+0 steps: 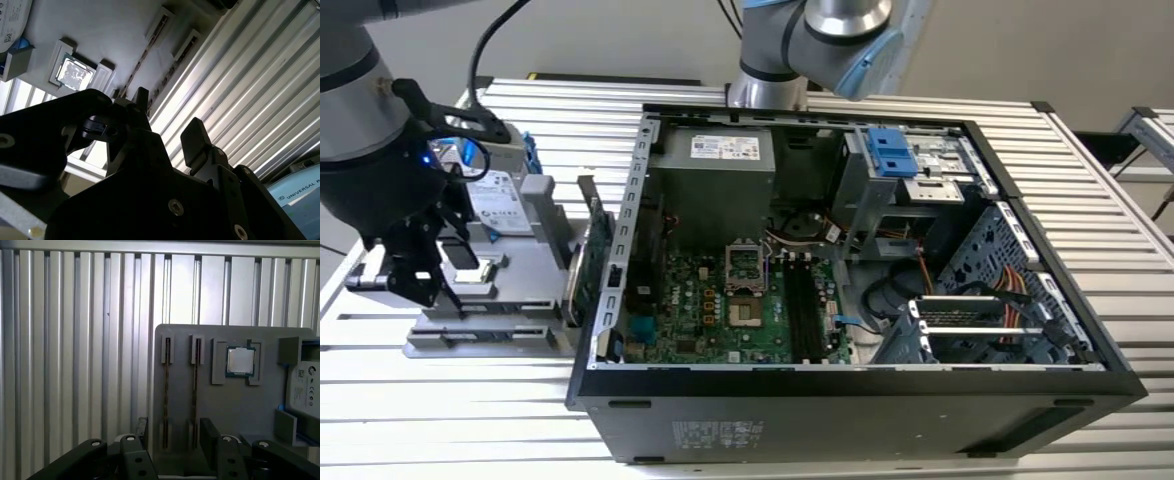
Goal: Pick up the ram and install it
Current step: 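Pick up the ram and move it above insertion slot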
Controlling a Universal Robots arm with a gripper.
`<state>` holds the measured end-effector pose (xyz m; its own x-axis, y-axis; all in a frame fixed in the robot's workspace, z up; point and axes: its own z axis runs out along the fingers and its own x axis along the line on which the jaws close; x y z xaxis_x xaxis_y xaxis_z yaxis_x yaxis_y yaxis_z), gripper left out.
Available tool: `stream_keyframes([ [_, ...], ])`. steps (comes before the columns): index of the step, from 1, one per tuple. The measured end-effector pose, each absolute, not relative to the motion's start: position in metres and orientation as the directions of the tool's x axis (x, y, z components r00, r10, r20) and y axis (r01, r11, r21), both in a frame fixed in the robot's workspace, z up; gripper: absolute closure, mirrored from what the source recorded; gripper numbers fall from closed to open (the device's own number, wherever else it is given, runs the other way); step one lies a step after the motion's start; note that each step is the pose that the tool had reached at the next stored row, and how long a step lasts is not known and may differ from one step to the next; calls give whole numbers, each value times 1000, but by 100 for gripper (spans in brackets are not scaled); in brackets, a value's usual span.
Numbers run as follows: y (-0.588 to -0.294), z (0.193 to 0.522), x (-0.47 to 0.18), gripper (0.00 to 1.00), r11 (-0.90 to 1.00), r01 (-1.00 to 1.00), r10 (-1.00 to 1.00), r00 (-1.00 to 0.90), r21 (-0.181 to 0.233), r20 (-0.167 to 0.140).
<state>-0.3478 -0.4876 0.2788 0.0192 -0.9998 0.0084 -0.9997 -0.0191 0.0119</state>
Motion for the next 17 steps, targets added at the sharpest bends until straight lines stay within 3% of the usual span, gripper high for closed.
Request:
stream_keyframes([
  [17, -488, 263, -348, 0, -23, -1000, -1000, 23, 12, 8],
])
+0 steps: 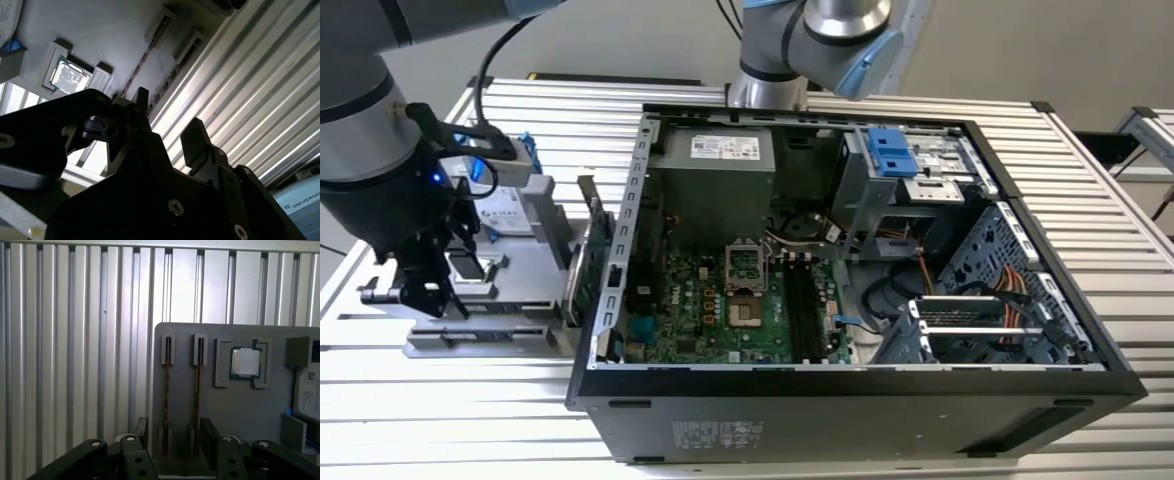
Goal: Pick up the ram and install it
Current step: 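Pick up the ram and move it above insertion slot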
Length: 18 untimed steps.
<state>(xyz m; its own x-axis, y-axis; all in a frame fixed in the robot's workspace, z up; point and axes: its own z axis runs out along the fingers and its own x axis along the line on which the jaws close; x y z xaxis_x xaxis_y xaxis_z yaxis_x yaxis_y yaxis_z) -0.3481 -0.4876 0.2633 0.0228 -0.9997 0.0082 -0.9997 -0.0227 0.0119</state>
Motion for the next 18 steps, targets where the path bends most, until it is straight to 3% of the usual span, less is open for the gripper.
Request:
stream_keyframes([
  [18, -491, 245, -349, 0, -23, -1000, -1000, 23, 12, 8],
])
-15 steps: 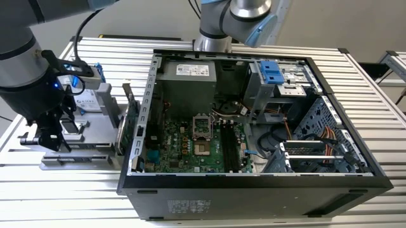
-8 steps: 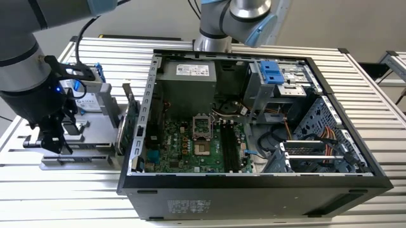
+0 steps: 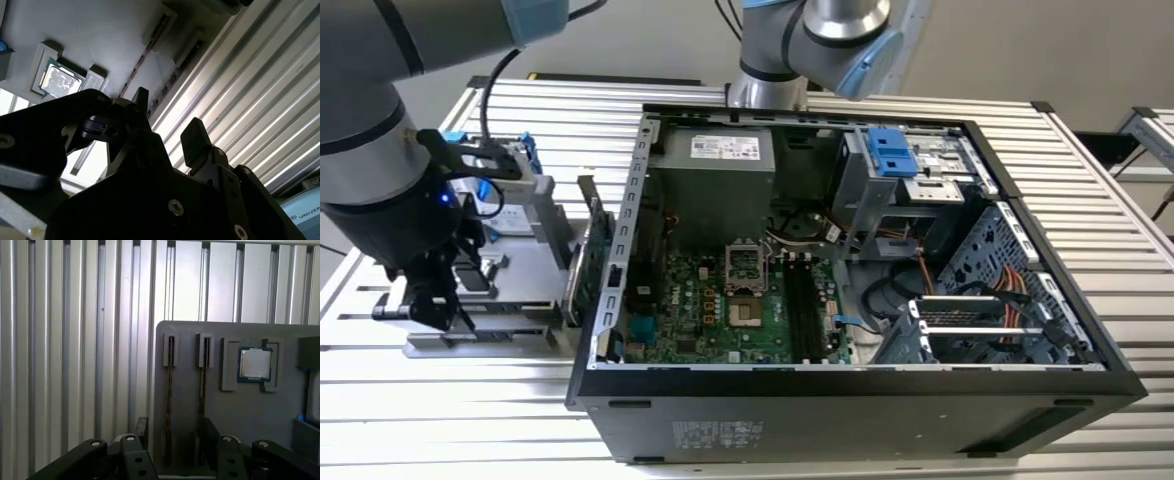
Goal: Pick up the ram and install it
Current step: 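Pick up the ram and move it above insertion slot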
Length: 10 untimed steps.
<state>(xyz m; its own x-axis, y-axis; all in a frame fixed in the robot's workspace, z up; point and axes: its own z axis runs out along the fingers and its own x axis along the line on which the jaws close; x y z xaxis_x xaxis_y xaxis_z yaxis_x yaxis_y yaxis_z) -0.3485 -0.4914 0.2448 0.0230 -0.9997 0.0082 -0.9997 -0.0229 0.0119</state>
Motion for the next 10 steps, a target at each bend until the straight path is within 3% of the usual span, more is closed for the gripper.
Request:
stream_keyframes([
  [10, -502, 234, -348, 0, -26, -1000, -1000, 26, 12, 8],
])
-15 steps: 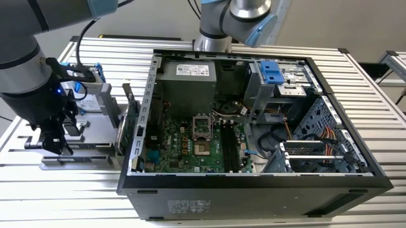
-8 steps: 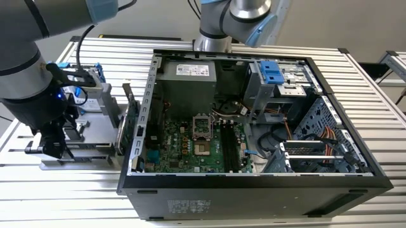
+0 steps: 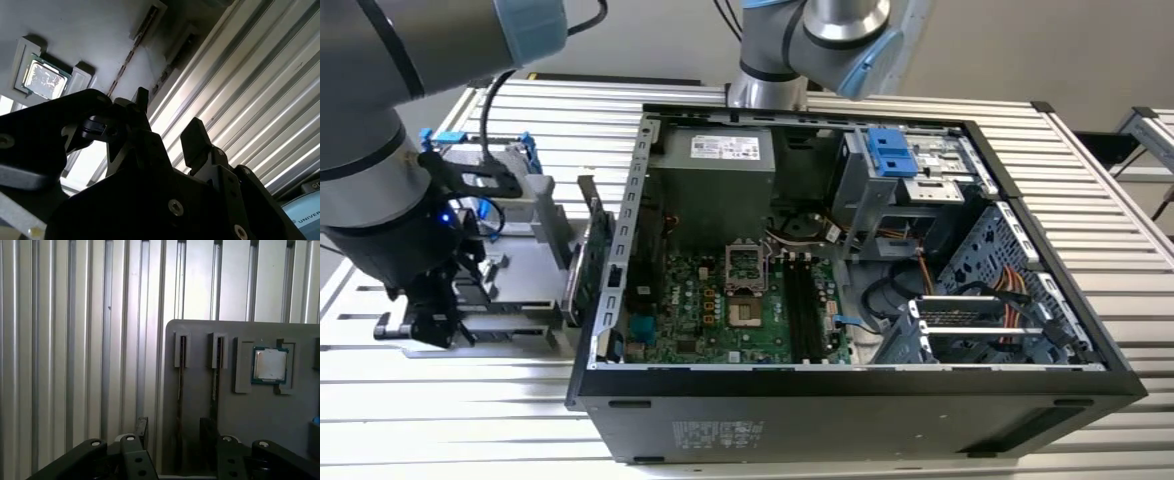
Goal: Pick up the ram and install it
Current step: 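Pick up the ram and move it above insertion slot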
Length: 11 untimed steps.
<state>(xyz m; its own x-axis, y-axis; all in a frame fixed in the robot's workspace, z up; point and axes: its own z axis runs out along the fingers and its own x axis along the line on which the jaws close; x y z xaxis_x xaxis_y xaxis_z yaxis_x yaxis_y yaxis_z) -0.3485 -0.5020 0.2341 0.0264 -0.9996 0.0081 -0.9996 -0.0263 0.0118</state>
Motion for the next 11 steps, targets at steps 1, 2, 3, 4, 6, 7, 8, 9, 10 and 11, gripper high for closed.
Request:
stream_keyframes([
  [1, -502, 233, -349, 0, -27, -1000, -1000, 27, 12, 8],
  [2, -503, 232, -349, 0, -27, -1000, -1000, 27, 12, 8],
  [3, -503, 230, -349, 0, -28, -1000, -1000, 28, 12, 8],
  [4, -503, 229, -349, 0, -29, -1000, -1000, 29, 12, 8],
  [6, -503, 226, -349, 0, -32, -999, -999, 32, 12, 8],
  [7, -503, 225, -349, 0, -34, -999, -999, 34, 12, 8],
  [8, -503, 224, -349, 0, -37, -999, -999, 37, 12, 7],
  [9, -503, 222, -350, 0, -40, -999, -999, 40, 12, 6],
  [10, -503, 221, -350, 0, -42, -999, -999, 43, 12, 4],
  [11, -503, 219, -350, 0, -45, -999, -999, 45, 12, 3],
])
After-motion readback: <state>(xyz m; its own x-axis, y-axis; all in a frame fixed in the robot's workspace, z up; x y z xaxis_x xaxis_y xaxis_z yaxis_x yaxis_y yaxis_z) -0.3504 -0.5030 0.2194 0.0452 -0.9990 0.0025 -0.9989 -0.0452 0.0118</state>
